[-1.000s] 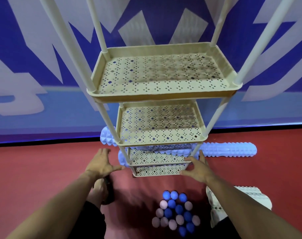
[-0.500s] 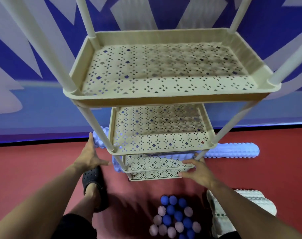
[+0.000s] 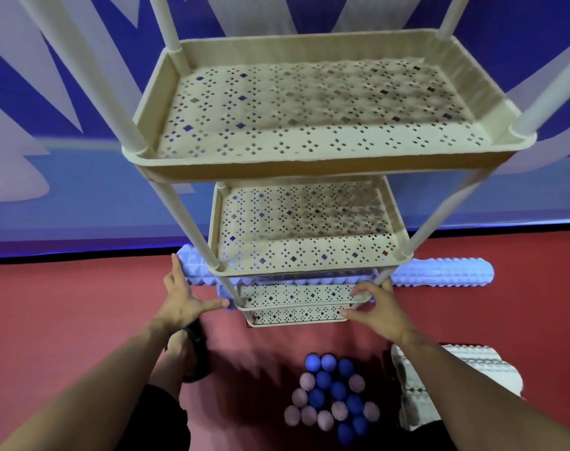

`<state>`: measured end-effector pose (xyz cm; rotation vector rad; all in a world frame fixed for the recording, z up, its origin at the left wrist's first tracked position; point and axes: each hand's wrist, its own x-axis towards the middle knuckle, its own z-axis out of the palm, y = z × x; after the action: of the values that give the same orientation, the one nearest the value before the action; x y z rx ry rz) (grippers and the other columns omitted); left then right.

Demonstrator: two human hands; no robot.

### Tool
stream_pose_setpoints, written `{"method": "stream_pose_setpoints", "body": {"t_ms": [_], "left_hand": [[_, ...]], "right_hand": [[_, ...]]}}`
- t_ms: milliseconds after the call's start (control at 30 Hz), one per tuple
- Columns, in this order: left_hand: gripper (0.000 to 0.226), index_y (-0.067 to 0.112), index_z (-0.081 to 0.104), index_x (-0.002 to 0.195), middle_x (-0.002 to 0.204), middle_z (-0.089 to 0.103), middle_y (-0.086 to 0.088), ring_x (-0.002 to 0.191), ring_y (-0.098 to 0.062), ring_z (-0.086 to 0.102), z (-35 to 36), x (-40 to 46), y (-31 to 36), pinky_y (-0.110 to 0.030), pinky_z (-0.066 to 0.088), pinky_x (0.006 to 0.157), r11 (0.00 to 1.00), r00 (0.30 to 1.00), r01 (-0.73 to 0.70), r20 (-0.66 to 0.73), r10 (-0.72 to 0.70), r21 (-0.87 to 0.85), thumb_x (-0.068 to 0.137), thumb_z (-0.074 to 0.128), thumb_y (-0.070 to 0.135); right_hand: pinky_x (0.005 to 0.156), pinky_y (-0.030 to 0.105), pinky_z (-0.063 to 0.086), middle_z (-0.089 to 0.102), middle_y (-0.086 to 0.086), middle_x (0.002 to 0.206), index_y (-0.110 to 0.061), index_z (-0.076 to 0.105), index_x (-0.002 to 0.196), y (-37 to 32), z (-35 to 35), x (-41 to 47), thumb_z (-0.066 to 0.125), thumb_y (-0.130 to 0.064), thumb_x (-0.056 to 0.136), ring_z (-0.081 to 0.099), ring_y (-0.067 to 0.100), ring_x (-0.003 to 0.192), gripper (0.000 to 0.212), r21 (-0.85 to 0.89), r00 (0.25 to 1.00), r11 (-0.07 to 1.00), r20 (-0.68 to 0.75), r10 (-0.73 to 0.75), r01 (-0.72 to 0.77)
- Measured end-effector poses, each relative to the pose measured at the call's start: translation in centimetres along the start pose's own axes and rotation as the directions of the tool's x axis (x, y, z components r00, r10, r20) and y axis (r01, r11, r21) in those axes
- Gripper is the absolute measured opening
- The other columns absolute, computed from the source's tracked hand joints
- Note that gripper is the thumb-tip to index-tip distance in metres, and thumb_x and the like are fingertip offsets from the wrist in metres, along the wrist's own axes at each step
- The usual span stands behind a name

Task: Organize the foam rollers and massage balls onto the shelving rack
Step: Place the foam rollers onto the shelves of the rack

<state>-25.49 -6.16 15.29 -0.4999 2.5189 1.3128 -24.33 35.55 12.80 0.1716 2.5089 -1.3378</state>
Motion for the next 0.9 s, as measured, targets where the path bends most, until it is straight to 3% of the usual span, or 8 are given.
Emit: {"method": "stream_pose_setpoints", "body": {"t_ms": [100,233,400,500,633,767,833,900], "left_hand": [[0.155,0.021,-0.021,0.155,0.152,0.010,-0.014,0.146,-0.023,0.020,0.5,0.0,0.1,-0.044,0.028,0.117,1.000,1.000,0.011,-0.026,-0.011,-0.014,0.055,0.098,0.022],[0.156,0.022,-0.025,0.154,0.154,0.006,-0.011,0.146,-0.026,0.021,0.3,-0.2,0.0,-0.046,0.031,0.117,1.000,1.000,0.021,-0.002,-0.021,0.002,0.056,0.097,0.026],[0.160,0.024,-0.026,0.153,0.155,0.005,-0.009,0.146,-0.030,0.024,-0.3,-0.4,0.0,-0.048,0.033,0.116,0.998,0.999,0.037,0.030,-0.039,0.048,0.052,0.098,0.036],[0.163,0.027,-0.027,0.152,0.152,0.007,-0.007,0.141,-0.032,0.032,-0.3,-0.3,0.1,-0.049,0.038,0.112,0.997,0.998,0.049,0.037,-0.051,0.057,0.050,0.098,0.038],[0.157,0.023,-0.026,0.153,0.153,0.007,-0.008,0.145,-0.026,0.023,0.2,-0.7,0.3,-0.044,0.033,0.115,0.999,0.999,0.035,0.016,-0.036,0.040,0.056,0.097,0.031],[0.157,0.022,-0.023,0.154,0.150,0.011,-0.009,0.136,-0.016,0.026,0.5,-0.6,0.3,-0.040,0.034,0.114,0.999,1.000,0.007,-0.013,-0.006,0.034,0.054,0.098,0.032],[0.159,0.026,-0.015,0.156,0.145,0.018,-0.004,0.126,-0.005,0.027,1.2,-0.3,0.8,-0.037,0.038,0.110,0.998,0.999,-0.042,0.009,0.041,0.052,0.047,0.100,0.041],[0.137,0.026,0.011,0.154,0.140,0.020,0.006,0.126,0.001,0.021,2.4,0.6,1.0,-0.027,0.036,0.107,0.992,0.994,-0.095,0.062,0.090,0.084,0.050,0.099,0.043]], "right_hand": [[0.072,0.007,0.039,0.046,-0.001,0.105,-0.014,0.049,0.070,0.6,-0.4,-0.5,0.096,-0.032,0.059,0.052,0.003,0.090,0.052,-0.016,0.993,0.999,-0.112,0.033,-0.035],[0.062,0.024,0.040,0.052,0.006,0.077,-0.011,0.044,0.071,1.2,-1.4,-0.4,0.093,-0.047,0.057,0.047,0.007,0.064,0.062,0.057,0.967,0.996,-0.241,0.081,-0.070],[0.077,0.017,0.043,0.061,-0.008,0.116,-0.020,0.047,0.122,0.7,-1.4,-0.5,0.094,-0.035,0.064,0.057,-0.004,0.101,0.077,0.172,0.988,0.976,-0.061,0.143,-0.131],[0.090,0.024,0.049,0.060,-0.009,0.126,-0.025,0.038,0.141,0.6,-0.6,0.0,0.096,-0.047,0.055,0.059,0.004,0.111,0.106,0.236,0.988,0.960,0.008,0.155,-0.153],[0.103,0.039,0.050,0.065,-0.014,0.127,-0.032,0.049,0.135,0.6,-0.7,1.3,0.098,-0.056,0.042,0.063,0.007,0.115,0.108,0.294,0.988,0.945,-0.014,0.155,-0.145],[0.105,0.038,0.048,0.064,-0.010,0.126,-0.026,0.054,0.125,-0.8,-1.4,1.6,0.097,-0.052,0.043,0.060,0.006,0.118,0.096,0.357,0.972,0.929,-0.162,0.167,-0.100],[0.104,0.045,0.050,0.065,-0.007,0.126,-0.026,0.052,0.124,-0.9,-2.0,1.5,0.098,-0.035,0.052,0.060,0.011,0.121,0.085,0.368,0.965,0.926,-0.201,0.168,-0.085],[0.099,0.050,0.053,0.066,-0.009,0.127,-0.028,0.048,0.131,-0.5,-2.5,1.5,0.096,-0.018,0.061,0.061,0.012,0.121,0.085,0.376,0.971,0.924,-0.186,0.153,-0.074]]}}
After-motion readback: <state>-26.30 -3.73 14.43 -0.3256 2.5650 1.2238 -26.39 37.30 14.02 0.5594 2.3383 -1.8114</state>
